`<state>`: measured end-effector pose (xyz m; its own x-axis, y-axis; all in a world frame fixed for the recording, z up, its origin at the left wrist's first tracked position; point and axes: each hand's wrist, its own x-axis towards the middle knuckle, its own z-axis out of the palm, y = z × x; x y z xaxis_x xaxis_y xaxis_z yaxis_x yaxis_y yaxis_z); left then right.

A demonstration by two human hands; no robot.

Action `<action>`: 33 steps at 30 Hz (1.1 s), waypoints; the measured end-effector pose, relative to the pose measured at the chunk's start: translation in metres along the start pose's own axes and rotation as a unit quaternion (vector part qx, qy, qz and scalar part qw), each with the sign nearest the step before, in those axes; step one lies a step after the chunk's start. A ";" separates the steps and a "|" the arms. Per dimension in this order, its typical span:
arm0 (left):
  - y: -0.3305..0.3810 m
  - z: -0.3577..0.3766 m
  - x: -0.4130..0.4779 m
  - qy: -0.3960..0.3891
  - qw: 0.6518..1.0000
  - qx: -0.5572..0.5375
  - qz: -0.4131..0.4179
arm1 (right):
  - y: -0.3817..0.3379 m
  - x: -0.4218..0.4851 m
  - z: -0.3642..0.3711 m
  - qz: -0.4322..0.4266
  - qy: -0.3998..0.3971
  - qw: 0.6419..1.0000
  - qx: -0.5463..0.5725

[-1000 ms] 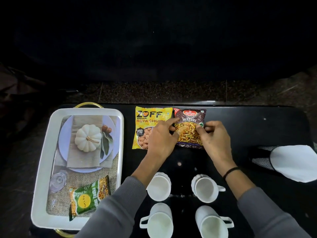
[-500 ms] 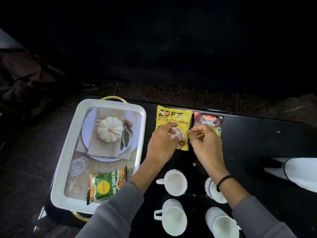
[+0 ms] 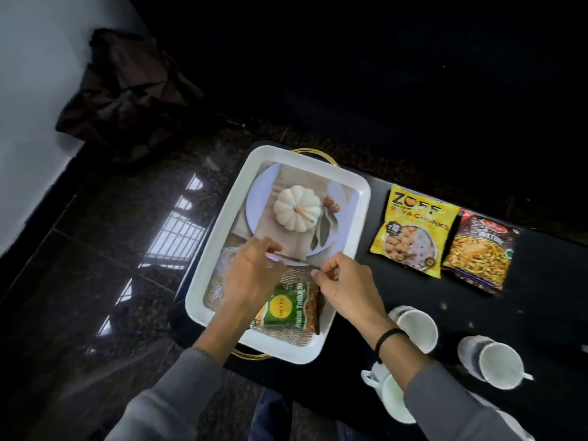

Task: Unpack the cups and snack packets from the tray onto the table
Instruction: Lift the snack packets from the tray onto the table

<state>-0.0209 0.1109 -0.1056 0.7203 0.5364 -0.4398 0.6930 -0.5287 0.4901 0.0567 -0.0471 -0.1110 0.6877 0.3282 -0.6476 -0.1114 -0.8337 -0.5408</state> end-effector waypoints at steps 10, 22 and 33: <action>-0.056 -0.013 -0.018 -0.194 0.952 -0.159 -0.176 | -0.013 -0.004 0.031 0.039 -0.022 0.998 -0.050; -0.030 -0.032 0.012 -0.156 0.849 -0.494 -0.102 | -0.006 0.013 -0.006 -0.006 -0.183 0.942 0.281; 0.033 0.002 0.012 -0.183 0.833 -0.522 -0.015 | 0.026 0.005 -0.045 -0.062 -0.049 0.899 0.431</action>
<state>0.0104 0.0987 -0.0964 0.7970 0.2018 -0.5693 0.4441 0.4430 0.7788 0.0892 -0.0877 -0.1040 0.6714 0.4677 -0.5749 -0.5814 -0.1488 -0.7999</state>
